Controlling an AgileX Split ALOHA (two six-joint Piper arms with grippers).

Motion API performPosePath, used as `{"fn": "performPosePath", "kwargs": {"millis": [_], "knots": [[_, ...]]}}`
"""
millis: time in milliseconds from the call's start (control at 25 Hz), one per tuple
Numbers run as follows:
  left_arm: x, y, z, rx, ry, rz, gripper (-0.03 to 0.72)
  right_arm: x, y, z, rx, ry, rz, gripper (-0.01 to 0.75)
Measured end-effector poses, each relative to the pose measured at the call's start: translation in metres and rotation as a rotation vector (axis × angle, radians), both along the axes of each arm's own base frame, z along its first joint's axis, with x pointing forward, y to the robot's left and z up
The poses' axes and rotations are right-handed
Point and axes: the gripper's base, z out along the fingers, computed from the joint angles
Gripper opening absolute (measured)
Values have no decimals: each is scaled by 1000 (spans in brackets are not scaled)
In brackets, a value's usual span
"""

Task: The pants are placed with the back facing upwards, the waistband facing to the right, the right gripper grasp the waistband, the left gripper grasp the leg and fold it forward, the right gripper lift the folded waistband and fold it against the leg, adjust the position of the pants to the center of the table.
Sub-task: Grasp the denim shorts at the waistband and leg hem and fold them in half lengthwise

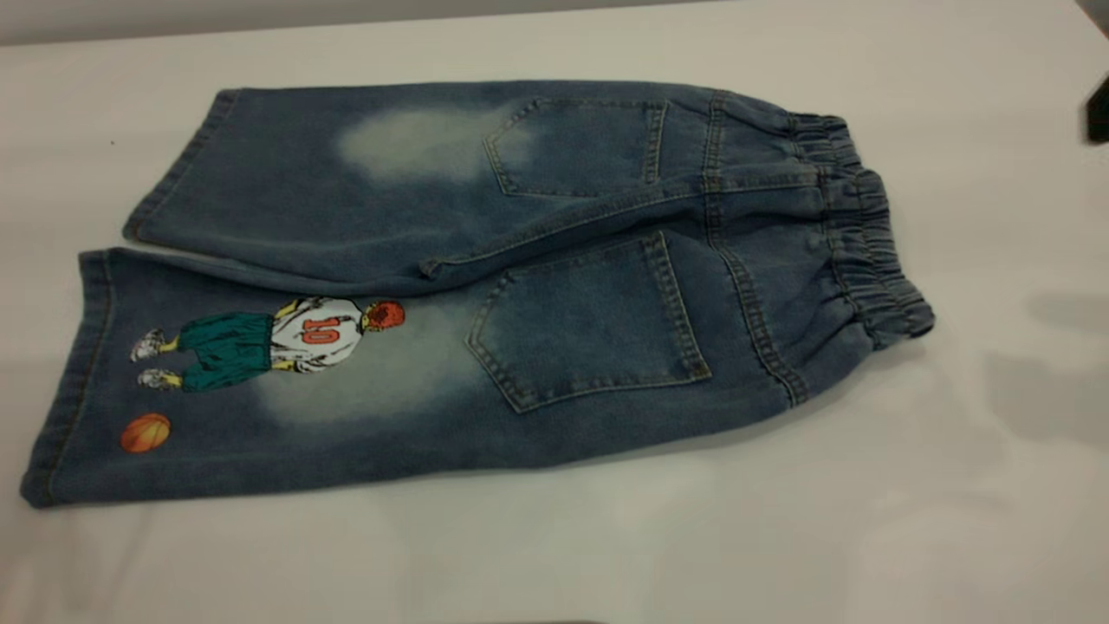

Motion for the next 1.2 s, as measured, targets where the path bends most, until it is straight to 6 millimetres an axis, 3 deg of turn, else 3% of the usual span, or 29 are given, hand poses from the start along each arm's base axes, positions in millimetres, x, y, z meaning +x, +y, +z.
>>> {"fn": "performPosePath", "kwargs": {"millis": [240, 560, 760, 1200], "knots": [[6, 0, -11, -1, 44, 3, 561, 17, 12, -26, 141, -2, 37, 599], [6, 0, -11, 0, 43, 3, 561, 36, 19, -68, 247, 5, 22, 594], [6, 0, -11, 0, 43, 3, 561, 37, 20, -100, 271, 91, -7, 594], [6, 0, -12, 0, 45, 3, 561, 36, 23, -135, 314, 154, -32, 591]]}}
